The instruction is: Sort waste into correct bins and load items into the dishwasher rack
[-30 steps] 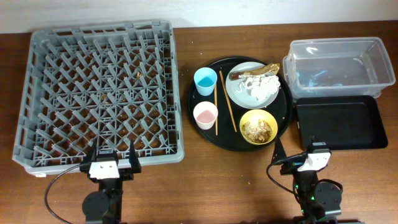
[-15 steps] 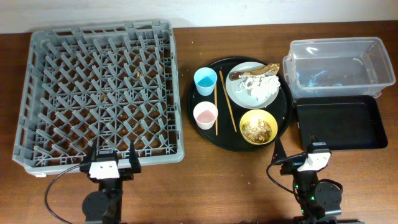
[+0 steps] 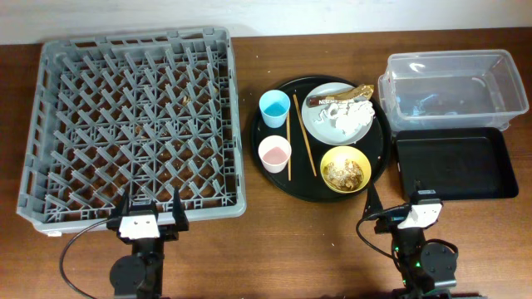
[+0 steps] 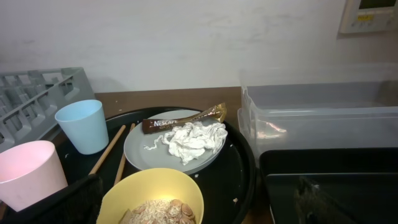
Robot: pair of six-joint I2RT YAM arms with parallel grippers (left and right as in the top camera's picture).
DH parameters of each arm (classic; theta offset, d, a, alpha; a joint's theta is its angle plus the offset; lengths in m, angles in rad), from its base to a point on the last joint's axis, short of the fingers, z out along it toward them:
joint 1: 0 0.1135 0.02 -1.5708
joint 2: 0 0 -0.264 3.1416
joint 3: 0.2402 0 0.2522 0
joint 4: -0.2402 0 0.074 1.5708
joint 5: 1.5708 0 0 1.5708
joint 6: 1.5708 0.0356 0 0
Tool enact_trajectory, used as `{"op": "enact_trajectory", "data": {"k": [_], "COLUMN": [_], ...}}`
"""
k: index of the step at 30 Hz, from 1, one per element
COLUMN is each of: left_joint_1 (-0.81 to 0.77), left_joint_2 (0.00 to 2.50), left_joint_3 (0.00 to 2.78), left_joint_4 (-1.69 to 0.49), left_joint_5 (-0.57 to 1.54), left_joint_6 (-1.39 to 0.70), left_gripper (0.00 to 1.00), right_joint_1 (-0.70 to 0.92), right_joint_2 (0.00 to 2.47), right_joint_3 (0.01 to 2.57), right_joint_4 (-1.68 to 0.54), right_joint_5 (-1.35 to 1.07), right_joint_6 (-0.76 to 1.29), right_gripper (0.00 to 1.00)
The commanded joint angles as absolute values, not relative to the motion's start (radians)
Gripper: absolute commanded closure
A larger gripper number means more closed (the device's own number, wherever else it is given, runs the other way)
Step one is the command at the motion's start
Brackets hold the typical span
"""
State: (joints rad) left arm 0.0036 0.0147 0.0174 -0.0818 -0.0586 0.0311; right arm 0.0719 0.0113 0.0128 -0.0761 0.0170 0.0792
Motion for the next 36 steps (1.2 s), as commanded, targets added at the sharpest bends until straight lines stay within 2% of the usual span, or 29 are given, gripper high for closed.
{"op": "enact_trajectory", "data": {"k": [1,15,21,24,36], "left_joint_1": [0.01,0.01,0.01,0.01,0.01], "left_joint_2": [0.007,0.007,0.007,0.007,0.007], "left_joint_3": [0.009,0.009,0.013,0.062,0.282], "left_joint_4": [-0.08,-0.08,-0.056,-0.054,-0.174], "left_joint_5": [-0.044,-0.045,-0.009,0.065,0.072], "left_joint_6": [0.047,0.047,-0.019,-0.019,-0.018], "left_gripper": [0.0,0.0,0.0,0.0,0.0], "right_joint_1": [0.072,0.072,0.072,0.072,0.072], "right_joint_2": [0.006,0.006,0.006,0.006,0.072], "right_joint_3": [0.006,0.006,0.049,0.094,0.244], "right_joint_4": [-0.08,-0.064,0.023,0.019,-0.023], "right_joint_5": [0.03,-0.053,-0.053,-0.054,-0.096], "right_joint_6": [0.085,0.085,0.085,0.085,0.061], "right_gripper": [0.02,0.02,0.02,0.02,0.02]}}
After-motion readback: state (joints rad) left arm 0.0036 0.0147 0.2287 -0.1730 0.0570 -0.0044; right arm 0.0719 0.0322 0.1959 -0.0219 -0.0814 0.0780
